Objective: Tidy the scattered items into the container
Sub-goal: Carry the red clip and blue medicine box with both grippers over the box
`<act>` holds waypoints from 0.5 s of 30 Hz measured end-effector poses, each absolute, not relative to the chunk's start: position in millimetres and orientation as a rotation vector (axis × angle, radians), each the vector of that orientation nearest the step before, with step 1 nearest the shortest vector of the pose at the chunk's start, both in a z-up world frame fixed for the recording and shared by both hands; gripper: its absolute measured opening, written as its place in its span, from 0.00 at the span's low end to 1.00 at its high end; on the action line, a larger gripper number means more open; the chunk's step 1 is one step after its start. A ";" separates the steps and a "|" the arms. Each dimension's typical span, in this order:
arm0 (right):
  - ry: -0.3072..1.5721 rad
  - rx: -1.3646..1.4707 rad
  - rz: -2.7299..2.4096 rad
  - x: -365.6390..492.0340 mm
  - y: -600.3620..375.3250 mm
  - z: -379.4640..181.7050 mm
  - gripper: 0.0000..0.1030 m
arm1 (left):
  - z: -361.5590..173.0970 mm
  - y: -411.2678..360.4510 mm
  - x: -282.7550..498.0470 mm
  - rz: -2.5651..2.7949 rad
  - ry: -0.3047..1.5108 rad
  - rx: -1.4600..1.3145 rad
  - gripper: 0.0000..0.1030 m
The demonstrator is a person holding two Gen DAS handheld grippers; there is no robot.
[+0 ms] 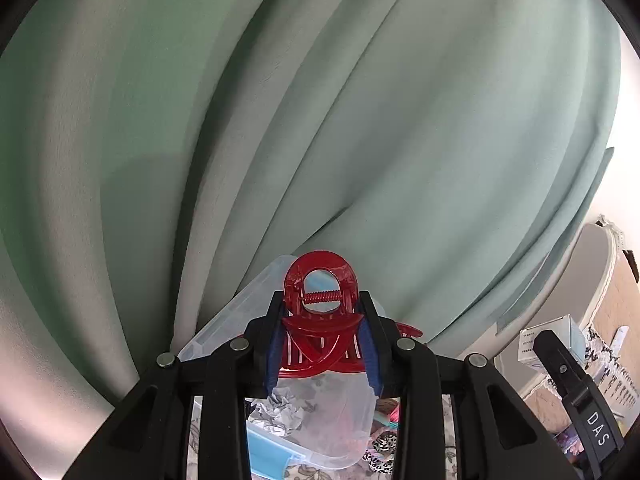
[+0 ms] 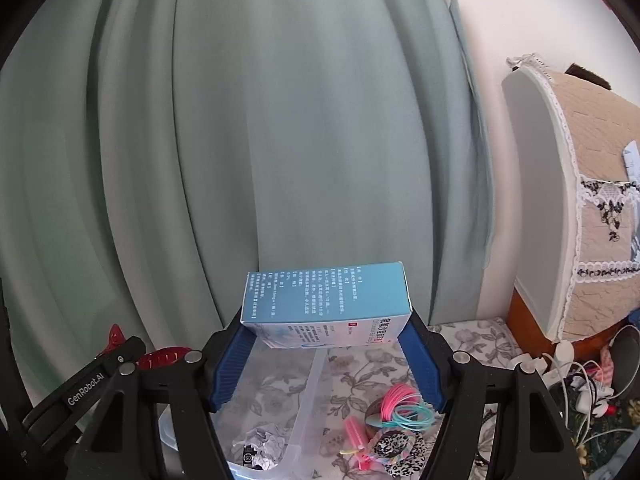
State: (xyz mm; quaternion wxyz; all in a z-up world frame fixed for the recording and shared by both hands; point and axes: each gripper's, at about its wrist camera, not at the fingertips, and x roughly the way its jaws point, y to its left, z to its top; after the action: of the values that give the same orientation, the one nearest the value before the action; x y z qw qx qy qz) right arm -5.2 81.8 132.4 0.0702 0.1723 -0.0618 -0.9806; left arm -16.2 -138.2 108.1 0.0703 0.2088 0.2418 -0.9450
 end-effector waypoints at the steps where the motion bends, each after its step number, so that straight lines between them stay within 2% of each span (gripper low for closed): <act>1: -0.168 0.537 -2.939 -7.9 76.4 127.9 0.72 | 103.0 -141.7 -18.3 -2.834 0.738 0.639 0.34; 15: -0.041 0.832 -2.796 -53.1 30.4 58.9 0.72 | 42.0 -152.7 -67.7 -2.794 0.759 0.844 0.34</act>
State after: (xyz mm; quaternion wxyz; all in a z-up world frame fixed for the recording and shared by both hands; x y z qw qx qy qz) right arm -53.1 30.4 58.9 0.1118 0.2833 -0.0140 -0.9524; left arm -67.7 -152.7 42.0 0.0626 0.2793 0.2513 -0.9246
